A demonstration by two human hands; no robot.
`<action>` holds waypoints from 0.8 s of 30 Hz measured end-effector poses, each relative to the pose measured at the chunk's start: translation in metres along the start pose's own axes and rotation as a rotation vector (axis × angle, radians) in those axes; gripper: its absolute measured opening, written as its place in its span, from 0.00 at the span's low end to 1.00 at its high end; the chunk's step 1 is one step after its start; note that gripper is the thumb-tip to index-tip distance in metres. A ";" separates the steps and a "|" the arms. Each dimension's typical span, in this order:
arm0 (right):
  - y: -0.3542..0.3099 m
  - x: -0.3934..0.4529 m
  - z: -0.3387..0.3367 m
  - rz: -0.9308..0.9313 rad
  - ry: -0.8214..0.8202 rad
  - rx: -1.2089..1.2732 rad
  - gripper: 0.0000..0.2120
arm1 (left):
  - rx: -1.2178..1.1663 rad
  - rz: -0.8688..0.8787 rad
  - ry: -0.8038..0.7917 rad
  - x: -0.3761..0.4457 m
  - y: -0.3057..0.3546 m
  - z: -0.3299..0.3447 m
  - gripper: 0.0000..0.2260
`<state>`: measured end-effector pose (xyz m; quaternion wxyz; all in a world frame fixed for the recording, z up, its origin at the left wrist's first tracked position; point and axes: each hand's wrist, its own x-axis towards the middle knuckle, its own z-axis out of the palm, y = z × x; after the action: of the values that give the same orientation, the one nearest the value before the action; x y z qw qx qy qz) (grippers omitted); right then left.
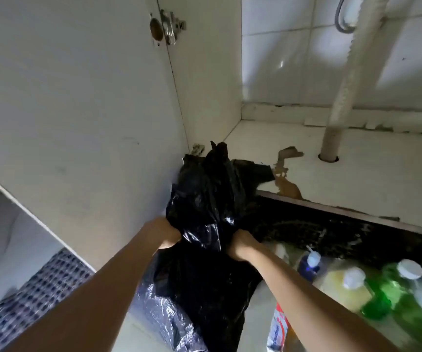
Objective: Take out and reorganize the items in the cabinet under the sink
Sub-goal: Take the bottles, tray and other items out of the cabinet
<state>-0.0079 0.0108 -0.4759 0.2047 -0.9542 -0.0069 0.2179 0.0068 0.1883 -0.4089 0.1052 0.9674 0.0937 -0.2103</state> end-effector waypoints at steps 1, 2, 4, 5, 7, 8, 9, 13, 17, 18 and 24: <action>0.002 0.002 0.022 0.004 -0.014 -0.005 0.18 | 0.021 -0.004 -0.025 0.001 -0.010 0.013 0.14; 0.003 0.002 0.040 0.019 -0.026 0.014 0.19 | 0.042 -0.018 -0.063 0.002 -0.021 0.024 0.15; 0.000 -0.005 0.067 0.042 -0.056 0.061 0.20 | 0.130 -0.039 -0.124 -0.003 -0.040 0.035 0.19; -0.005 -0.011 0.076 0.056 -0.082 0.092 0.20 | 0.180 -0.037 -0.147 -0.002 -0.051 0.043 0.22; -0.012 -0.019 0.092 0.091 -0.136 0.138 0.21 | 0.242 -0.037 -0.183 -0.002 -0.072 0.053 0.25; -0.017 -0.022 0.098 0.073 -0.156 0.123 0.21 | 0.280 -0.040 -0.208 -0.004 -0.080 0.057 0.24; -0.022 -0.026 0.102 0.050 -0.169 0.110 0.20 | 0.298 -0.036 -0.231 -0.005 -0.087 0.060 0.23; -0.042 -0.035 0.122 0.007 -0.286 0.150 0.20 | 0.326 -0.023 -0.362 -0.018 -0.099 0.053 0.27; -0.054 -0.044 0.115 -0.011 -0.289 0.191 0.21 | 0.387 -0.063 -0.477 -0.027 -0.099 0.034 0.29; -0.054 -0.045 0.111 -0.044 -0.282 0.152 0.21 | 0.414 -0.063 -0.497 -0.028 -0.097 0.030 0.30; -0.024 -0.044 0.084 0.059 -0.308 0.197 0.27 | 0.560 0.127 -0.320 -0.040 -0.033 -0.002 0.22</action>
<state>-0.0810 0.0607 -0.5168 0.2872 -0.8847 0.0114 0.3669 -0.0362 0.2152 -0.3955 -0.1384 0.9175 -0.0462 -0.3701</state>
